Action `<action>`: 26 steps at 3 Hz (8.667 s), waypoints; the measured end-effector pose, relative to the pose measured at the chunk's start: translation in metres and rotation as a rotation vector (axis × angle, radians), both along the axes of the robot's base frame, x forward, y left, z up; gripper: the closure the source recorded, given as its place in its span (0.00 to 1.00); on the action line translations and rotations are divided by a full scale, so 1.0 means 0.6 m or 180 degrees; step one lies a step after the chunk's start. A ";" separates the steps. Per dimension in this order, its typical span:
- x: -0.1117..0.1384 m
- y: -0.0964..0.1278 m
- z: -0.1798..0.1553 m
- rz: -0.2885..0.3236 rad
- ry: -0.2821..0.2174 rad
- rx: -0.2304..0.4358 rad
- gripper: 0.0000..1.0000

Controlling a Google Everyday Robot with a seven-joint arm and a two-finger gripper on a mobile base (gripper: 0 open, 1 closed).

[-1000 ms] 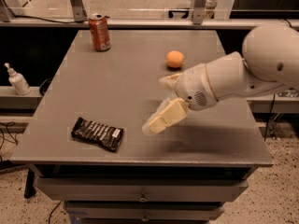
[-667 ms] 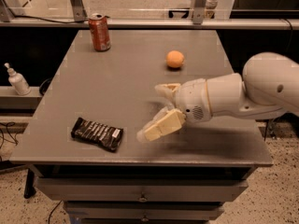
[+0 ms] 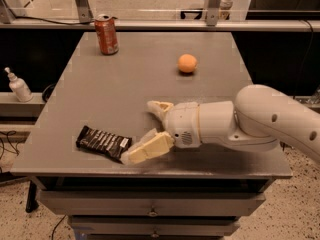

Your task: Move rxbar chocolate near orange

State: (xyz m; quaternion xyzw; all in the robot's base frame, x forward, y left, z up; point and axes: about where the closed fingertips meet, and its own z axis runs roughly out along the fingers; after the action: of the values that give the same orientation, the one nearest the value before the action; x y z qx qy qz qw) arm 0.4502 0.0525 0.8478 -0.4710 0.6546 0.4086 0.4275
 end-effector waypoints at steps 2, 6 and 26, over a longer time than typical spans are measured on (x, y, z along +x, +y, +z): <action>-0.023 0.078 -0.019 -0.0042 -0.0107 -0.0500 0.00; -0.028 0.106 -0.019 -0.0225 -0.0157 -0.0883 0.64; 0.049 -0.122 0.095 -0.0983 -0.0467 -0.1707 1.00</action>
Offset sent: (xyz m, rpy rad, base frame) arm -0.0205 0.0696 -0.0194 -0.2597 -0.0494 -0.0267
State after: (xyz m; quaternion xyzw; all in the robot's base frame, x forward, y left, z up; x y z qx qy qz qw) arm 0.4793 -0.0209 0.9050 -0.4902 0.7701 0.1166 0.3912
